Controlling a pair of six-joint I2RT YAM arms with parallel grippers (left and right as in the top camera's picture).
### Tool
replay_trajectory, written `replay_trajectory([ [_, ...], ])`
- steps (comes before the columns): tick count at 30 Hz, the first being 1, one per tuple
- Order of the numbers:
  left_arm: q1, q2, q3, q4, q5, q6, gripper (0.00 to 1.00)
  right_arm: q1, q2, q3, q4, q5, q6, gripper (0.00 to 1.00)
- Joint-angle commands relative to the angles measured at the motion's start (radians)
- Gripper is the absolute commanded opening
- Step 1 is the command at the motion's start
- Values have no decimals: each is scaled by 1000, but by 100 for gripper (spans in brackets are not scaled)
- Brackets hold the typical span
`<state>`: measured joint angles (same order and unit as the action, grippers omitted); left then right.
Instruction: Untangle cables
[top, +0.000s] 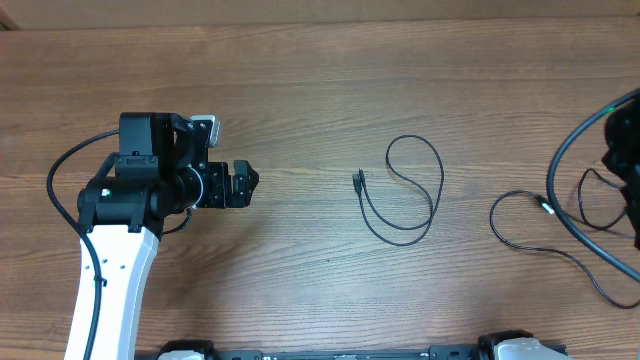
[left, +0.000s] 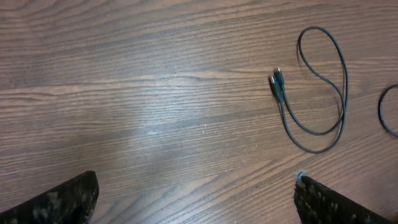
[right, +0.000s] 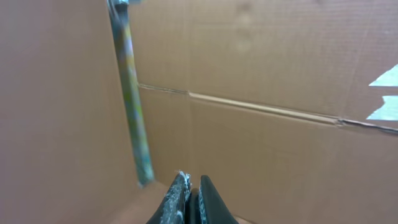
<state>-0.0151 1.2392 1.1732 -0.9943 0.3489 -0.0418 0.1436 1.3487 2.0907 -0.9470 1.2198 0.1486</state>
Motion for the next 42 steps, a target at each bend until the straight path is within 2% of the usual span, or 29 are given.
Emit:
replay_trajectory([
  [1,3,-11,4,5,13,27,100,-6,-23,11,72,-48,-21,4],
  [9,3,-11,4,5,14,27,100,-47,22,11,221,-108,-28,4],
  [18,3,-11,4,5,14,27,100,-302,176,11,266,-192,-27,4],
  [22,3,-11,4,5,14,27,100,-483,264,10,230,-397,-23,4],
  [26,3,-11,4,5,14,27,100,-628,349,10,143,-615,92,4],
  [29,3,-11,4,5,14,27,100,-739,427,11,65,-882,200,4],
  [33,3,-11,4,5,14,27,100,-845,539,10,12,-1257,219,4],
  [39,3,-11,4,5,14,27,99,-873,640,10,-63,-1334,217,5],
  [42,3,-11,4,5,14,27,100,-867,668,8,-105,-1334,217,19],
])
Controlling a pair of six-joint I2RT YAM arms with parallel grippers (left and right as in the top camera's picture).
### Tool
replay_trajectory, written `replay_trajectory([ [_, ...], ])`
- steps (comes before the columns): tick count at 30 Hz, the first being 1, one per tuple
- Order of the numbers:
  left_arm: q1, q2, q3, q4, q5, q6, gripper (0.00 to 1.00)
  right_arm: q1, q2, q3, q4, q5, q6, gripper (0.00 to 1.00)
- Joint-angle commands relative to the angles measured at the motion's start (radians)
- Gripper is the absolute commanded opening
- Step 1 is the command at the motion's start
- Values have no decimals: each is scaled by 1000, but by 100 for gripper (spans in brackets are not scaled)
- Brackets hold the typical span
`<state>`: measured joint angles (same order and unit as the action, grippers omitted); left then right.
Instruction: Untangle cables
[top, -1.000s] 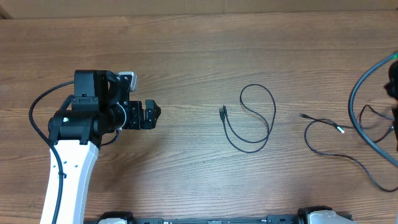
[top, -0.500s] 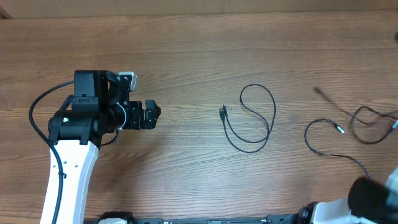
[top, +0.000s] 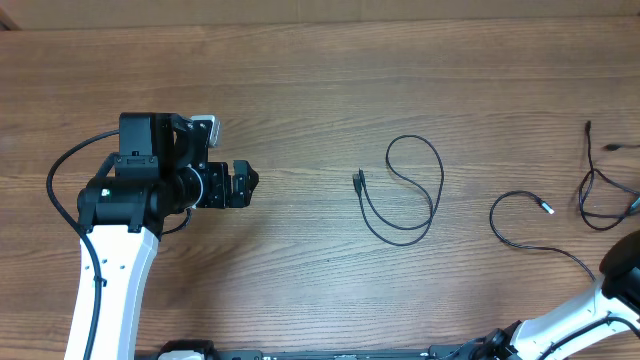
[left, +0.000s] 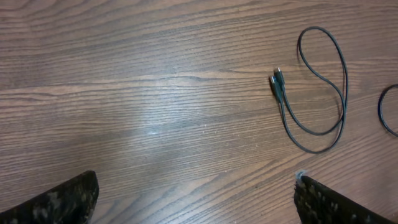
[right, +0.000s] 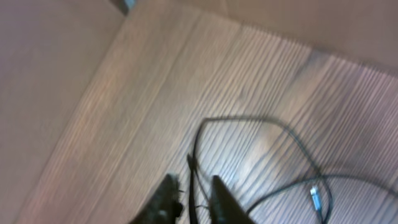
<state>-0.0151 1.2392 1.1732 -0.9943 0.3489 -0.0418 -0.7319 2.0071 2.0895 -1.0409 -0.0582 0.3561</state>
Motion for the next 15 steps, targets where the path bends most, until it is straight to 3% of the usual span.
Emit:
replay_trajectory([
  [1,3,-11,5,5,13,27,100,13,19,8,-31,-56,10,34],
  [4,3,-11,4,5,14,27,99,20,21,6,-55,-57,10,71],
  [5,3,-11,5,5,13,27,100,23,21,6,-65,-58,10,76],
  [10,3,-11,4,5,14,27,100,26,21,6,-111,-172,-65,83],
  [15,3,-11,4,5,14,27,100,28,21,6,-182,-537,-287,83],
])
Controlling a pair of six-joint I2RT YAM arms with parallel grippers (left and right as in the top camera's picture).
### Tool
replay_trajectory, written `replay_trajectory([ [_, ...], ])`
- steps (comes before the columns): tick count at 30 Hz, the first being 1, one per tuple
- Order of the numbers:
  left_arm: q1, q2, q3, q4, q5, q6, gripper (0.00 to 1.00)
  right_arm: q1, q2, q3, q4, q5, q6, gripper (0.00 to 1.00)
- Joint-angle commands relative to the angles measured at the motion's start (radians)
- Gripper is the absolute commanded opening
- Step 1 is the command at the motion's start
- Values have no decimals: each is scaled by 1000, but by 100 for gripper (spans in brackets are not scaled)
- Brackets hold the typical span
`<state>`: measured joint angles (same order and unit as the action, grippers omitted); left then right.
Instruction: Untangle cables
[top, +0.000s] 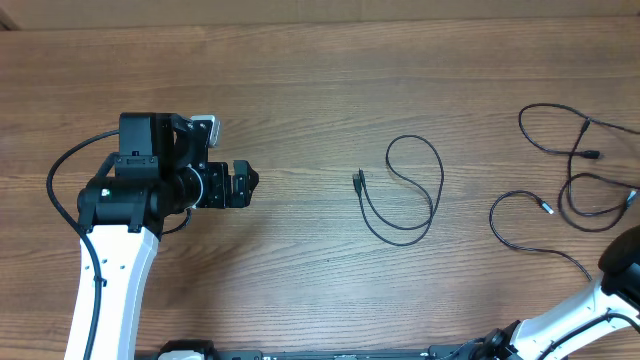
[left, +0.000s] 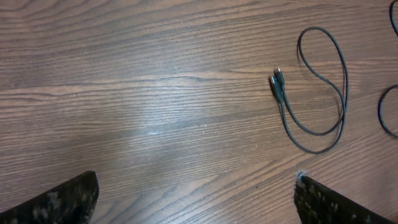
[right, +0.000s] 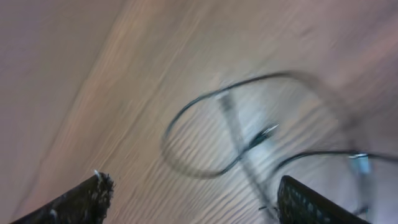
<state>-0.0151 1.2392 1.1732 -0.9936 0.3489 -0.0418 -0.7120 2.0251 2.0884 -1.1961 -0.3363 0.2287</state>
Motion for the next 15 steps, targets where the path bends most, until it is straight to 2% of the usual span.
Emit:
replay_trajectory([
  [1,3,-11,4,4,14,27,99,11,3,7,-49,-296,-187,83],
  [7,3,-11,4,4,14,27,100,87,3,7,-222,-314,-348,84],
  [9,3,-11,4,4,14,27,100,119,3,6,-263,-312,-363,100],
  [15,3,-11,4,4,14,27,100,275,3,3,-360,-173,-362,100],
])
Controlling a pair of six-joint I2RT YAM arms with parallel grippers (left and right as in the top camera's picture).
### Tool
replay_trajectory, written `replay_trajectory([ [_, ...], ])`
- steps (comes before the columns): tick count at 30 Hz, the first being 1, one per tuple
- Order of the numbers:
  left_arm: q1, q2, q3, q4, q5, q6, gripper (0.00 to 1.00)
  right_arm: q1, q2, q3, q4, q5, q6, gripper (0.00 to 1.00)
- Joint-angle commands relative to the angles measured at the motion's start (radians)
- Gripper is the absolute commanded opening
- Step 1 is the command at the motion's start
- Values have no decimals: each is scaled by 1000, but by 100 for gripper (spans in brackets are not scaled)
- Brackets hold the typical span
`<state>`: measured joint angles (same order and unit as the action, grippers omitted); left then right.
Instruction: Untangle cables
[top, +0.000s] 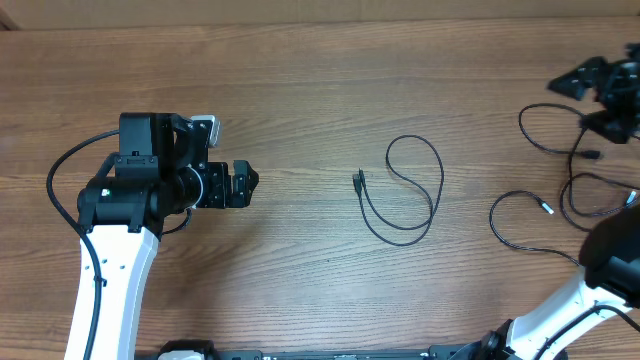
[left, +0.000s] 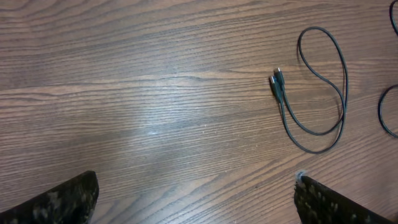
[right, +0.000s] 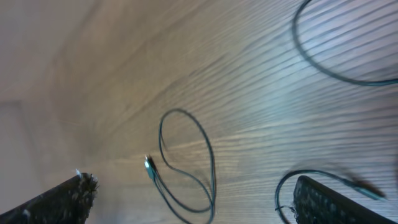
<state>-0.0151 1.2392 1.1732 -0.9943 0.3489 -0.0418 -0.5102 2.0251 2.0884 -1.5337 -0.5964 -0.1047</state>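
Observation:
One thin black cable (top: 412, 190) lies in a loop at mid-table, both plugs together at its left; it also shows as a cable loop (left: 318, 93) in the left wrist view and as a loop (right: 186, 163) in the right wrist view. A tangle of black cables (top: 580, 165) lies at the right edge, and a further cable (top: 520, 225) curves in front of it. My left gripper (top: 250, 181) stands open well left of the loop, as the left gripper (left: 196, 182) view confirms. My right gripper (top: 588, 95) hovers open above the tangle's far end, nothing between the right gripper (right: 193, 182) fingers.
The wooden table (top: 320, 80) runs to a cardboard wall along the far side. The left arm's own black lead (top: 60, 175) loops out to the left of its wrist. The right arm's white base link (top: 560, 315) rises from the near right corner.
My right gripper, open and outside the overhead view before, is now over the far right of the table, facing the middle loop. The cables and the left arm have not moved.
At first my right gripper was shut and held high, with cable hanging near the overhead camera. Later its jaws were slightly parted low over the table, and cable lay at the right edge. Then it was wide open with the cables spread out; now it hovers beyond them.

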Motion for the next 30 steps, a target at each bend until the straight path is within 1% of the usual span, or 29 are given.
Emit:
replay_trajectory([
  [1,3,-11,4,5,14,27,99,102,3,-3,-29,112,-28,100],
  [6,3,-11,4,5,14,27,100,230,3,-66,-44,201,-28,100],
  [7,3,-11,4,5,14,27,100,267,3,-105,-43,238,-28,100],
  [10,3,-11,4,5,13,27,100,334,3,-206,-34,244,-28,100],
  [17,3,-11,4,5,13,27,100,418,3,-407,13,220,-28,100],
  [24,3,-11,4,5,14,27,99,505,3,-615,175,202,-25,100],
  [30,3,-11,4,5,13,27,100,533,3,-729,340,200,80,100],
])
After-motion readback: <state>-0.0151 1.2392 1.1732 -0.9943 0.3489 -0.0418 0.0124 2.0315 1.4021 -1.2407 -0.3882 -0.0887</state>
